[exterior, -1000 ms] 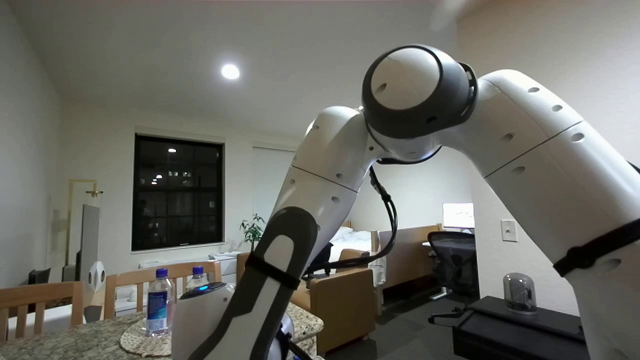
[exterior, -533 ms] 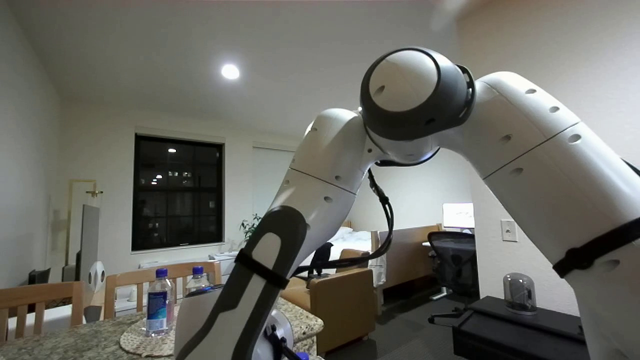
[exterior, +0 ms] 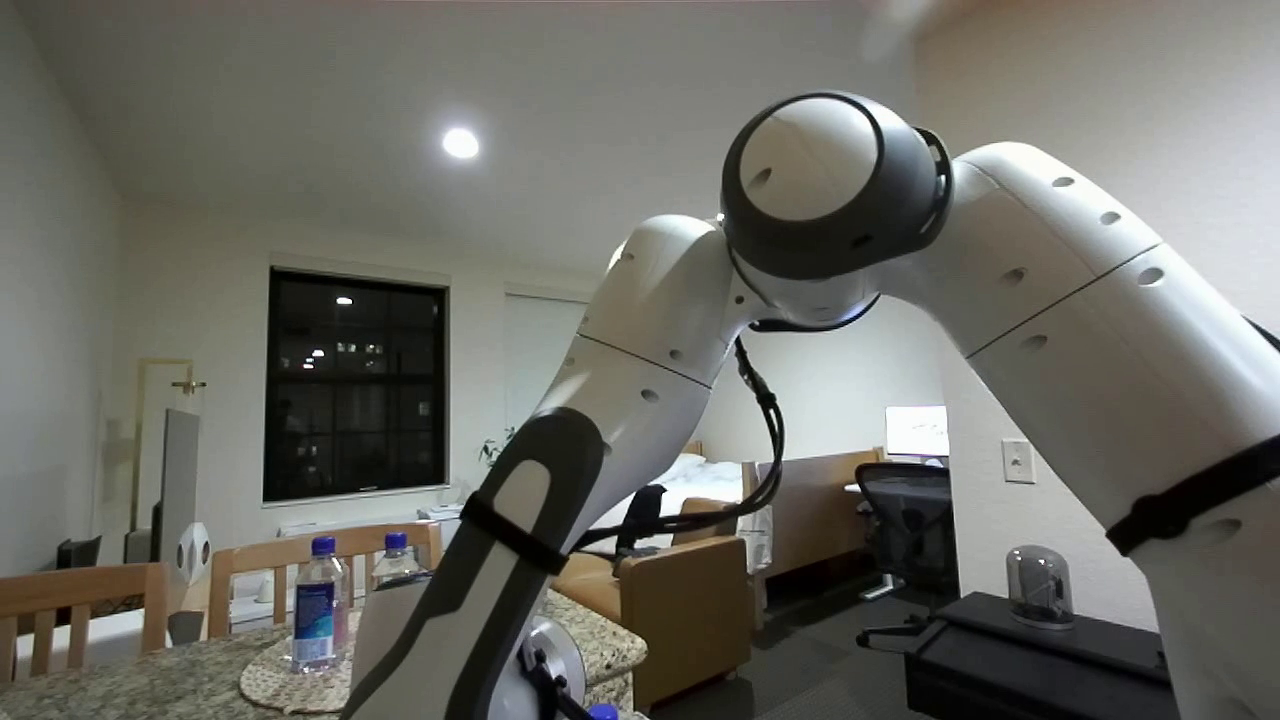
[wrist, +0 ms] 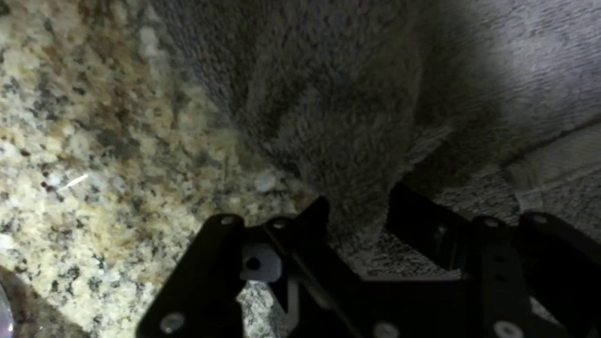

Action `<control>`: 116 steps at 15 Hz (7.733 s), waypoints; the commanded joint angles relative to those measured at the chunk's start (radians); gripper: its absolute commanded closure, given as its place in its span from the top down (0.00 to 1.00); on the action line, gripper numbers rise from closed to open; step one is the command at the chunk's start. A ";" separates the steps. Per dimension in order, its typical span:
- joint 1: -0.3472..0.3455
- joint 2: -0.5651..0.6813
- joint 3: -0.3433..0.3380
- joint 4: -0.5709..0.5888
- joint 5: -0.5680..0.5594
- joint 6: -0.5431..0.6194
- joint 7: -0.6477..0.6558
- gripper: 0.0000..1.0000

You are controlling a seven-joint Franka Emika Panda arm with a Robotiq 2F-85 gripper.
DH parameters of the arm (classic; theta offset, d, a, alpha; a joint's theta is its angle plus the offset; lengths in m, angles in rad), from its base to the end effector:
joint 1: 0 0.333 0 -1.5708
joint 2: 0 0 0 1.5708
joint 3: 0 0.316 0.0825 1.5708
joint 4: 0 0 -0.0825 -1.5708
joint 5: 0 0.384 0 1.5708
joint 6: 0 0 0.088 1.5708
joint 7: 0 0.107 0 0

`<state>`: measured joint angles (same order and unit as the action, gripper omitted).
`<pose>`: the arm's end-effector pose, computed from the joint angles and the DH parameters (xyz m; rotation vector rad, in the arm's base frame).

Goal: Put the towel on the bottle to the right

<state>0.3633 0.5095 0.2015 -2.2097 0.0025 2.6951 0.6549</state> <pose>0.4590 0.2960 0.1487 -3.0616 0.1788 0.1050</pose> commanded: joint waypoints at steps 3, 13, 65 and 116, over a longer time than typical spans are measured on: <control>-0.042 -0.018 0.067 -0.022 0.163 0.005 -0.121 0.06; -0.118 -0.126 0.181 0.035 0.471 -0.034 -0.278 0.11; -0.294 -0.826 -0.079 -0.139 0.185 -0.378 0.161 0.09; -0.350 -0.612 -0.220 -0.314 0.460 -0.240 0.042 0.07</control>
<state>0.0249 -0.0927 -0.0224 -2.4836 0.4142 2.4139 0.7505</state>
